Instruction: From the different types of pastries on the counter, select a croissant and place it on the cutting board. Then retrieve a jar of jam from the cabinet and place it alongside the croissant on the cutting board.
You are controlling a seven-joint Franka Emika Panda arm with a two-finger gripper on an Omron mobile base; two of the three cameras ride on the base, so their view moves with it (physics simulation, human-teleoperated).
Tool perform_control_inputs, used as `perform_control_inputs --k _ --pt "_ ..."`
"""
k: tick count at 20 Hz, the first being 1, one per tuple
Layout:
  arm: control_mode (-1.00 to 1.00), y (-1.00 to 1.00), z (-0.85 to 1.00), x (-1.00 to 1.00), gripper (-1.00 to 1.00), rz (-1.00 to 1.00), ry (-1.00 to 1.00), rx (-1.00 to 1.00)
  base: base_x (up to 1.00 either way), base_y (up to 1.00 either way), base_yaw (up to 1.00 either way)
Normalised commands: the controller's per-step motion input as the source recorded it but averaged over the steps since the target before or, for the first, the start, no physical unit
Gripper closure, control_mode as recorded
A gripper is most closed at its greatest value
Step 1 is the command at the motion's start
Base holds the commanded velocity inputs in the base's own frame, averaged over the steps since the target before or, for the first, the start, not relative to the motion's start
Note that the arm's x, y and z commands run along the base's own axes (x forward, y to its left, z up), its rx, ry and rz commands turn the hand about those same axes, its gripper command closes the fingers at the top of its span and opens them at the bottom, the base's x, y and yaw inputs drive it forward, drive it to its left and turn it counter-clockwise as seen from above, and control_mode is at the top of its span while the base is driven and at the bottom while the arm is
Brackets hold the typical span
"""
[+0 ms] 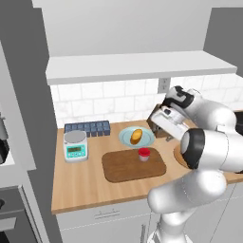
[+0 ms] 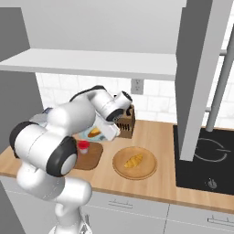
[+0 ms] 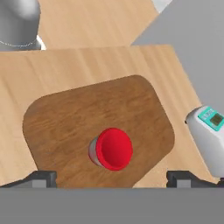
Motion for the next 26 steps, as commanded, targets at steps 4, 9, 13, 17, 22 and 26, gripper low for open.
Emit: perform_control_inputs --k 4,9,13,17,22,26 --pt "-1.00 -0.67 0.00 0.00 -1.00 0.25 -0.43 -0.19 0.00 0.00 0.00" --pt "-1.00 -0.37 0.00 0.00 -1.00 0.16 -0.31 -0.20 0.00 0.00 0.00" --pt "-1.00 -0.11 0.00 0.00 -1.00 0.09 -0.12 -0.25 0.00 0.00 0.00" --pt "-1.00 -0.03 0.06 0.07 -1.00 0.02 -0.02 -0.28 0.00 0.00 0.00" --pt "-1.00 -0.30 0.14 0.09 -1.00 0.03 0.05 -0.26 0.00 0.00 0.00" --pt "-1.00 -0.42 0.31 0.05 -1.00 0.01 0.20 -0.17 0.00 0.00 0.00"
